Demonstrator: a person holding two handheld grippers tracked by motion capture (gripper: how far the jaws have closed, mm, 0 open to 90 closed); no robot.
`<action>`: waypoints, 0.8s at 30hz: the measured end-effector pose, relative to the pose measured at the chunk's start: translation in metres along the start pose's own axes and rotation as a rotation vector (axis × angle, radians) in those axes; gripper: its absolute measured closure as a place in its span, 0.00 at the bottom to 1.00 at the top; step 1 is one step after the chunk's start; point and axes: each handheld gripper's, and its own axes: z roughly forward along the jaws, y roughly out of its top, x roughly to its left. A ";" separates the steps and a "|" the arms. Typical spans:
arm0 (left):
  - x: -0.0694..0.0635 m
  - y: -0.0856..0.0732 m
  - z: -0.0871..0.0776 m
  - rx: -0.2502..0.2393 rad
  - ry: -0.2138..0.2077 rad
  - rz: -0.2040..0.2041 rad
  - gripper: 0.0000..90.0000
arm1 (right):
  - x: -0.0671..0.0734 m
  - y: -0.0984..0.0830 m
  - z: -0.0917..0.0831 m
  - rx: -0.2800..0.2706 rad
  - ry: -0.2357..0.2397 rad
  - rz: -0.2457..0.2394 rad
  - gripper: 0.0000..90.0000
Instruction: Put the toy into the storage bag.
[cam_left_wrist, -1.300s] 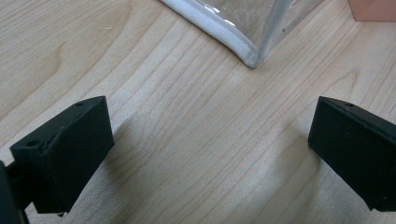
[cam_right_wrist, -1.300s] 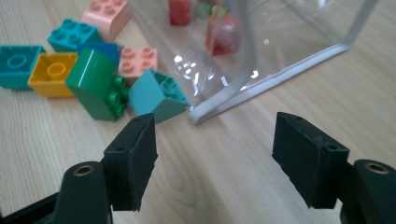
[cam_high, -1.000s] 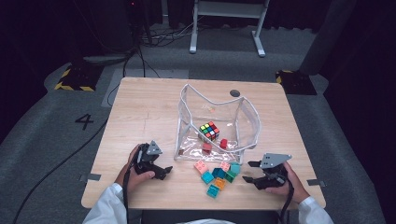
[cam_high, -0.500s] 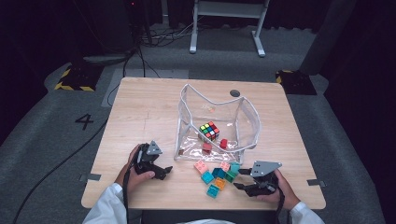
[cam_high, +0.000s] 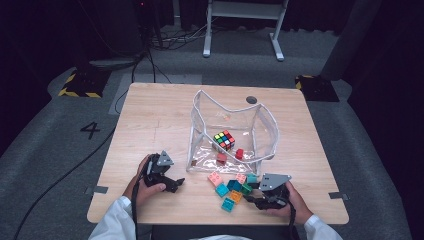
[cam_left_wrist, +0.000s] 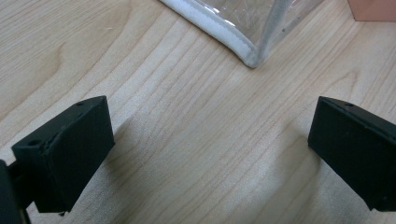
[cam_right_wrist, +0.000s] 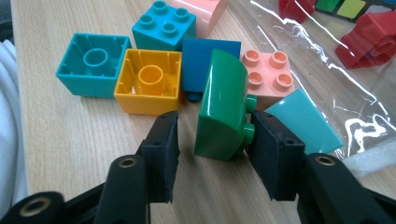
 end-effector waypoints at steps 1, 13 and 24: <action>0.000 0.000 0.000 0.001 -0.001 -0.002 0.00 | -0.003 0.000 0.000 0.003 0.000 -0.030 0.62; 0.000 0.000 0.000 0.002 -0.001 -0.002 0.00 | -0.005 -0.002 -0.001 -0.006 0.008 -0.034 0.74; 0.000 0.000 0.000 0.002 -0.002 -0.001 0.00 | -0.010 -0.014 -0.017 -0.015 0.016 -0.014 0.74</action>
